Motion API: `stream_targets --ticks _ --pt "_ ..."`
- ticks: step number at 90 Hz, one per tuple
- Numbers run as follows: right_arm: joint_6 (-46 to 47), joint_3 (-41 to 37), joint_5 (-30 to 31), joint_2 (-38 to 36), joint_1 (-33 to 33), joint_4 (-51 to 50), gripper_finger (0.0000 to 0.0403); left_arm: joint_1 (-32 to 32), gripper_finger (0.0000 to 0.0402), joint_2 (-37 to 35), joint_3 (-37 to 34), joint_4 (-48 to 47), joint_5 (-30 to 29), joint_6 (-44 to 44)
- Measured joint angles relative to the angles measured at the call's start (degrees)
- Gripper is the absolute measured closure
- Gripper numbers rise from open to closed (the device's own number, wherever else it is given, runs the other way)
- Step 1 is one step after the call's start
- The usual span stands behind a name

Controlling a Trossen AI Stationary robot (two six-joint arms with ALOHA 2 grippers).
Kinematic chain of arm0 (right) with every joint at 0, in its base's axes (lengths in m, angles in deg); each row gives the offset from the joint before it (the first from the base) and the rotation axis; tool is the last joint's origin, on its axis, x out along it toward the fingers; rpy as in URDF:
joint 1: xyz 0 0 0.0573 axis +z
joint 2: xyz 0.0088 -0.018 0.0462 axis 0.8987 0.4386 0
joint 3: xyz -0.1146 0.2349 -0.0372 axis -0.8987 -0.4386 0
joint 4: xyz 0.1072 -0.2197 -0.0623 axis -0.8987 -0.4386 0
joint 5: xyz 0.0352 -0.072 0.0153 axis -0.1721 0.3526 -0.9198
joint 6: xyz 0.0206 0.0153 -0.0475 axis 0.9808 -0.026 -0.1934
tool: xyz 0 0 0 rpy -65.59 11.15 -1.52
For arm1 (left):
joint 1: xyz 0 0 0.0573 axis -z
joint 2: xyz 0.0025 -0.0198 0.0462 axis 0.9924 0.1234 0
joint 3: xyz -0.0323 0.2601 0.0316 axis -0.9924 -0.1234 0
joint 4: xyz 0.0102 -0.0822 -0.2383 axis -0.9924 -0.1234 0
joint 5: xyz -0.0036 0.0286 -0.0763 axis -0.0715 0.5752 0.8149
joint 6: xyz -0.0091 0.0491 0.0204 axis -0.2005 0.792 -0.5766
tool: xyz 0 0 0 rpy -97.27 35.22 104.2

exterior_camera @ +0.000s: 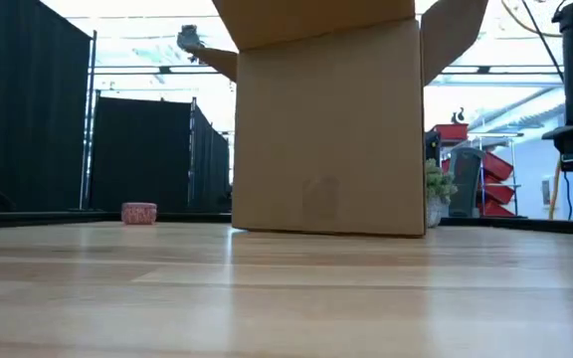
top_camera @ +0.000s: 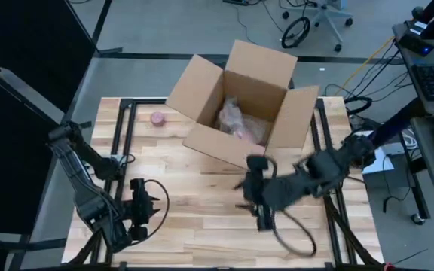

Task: Wrap mug
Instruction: Return to Home Position

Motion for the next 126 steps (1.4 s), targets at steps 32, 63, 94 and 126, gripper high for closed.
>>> stream_targets --ticks 32,63,94,126 --pt "3.69 -32.61 -0.5 -7.6 2.54 28.14 0.0357 -0.45 0.0397 -6.03 -5.16 3.78 -4.26 5.1" --pt "4.84 -73.95 -8.19 -22.42 -3.56 71.89 0.0399 -3.86 0.0402 -18.88 -22.98 26.57 3.8 13.81" --pt "12.49 -89.12 -11.97 -25.11 -4.66 76.36 0.0397 -5.6 0.0401 -21.27 -27.65 26.05 5.49 13.49" --pt "1.8 -111.13 -16.21 -34.88 -7.15 107.43 0.0396 -6.11 0.0401 -23.85 -30.66 28.53 5.64 20.24"
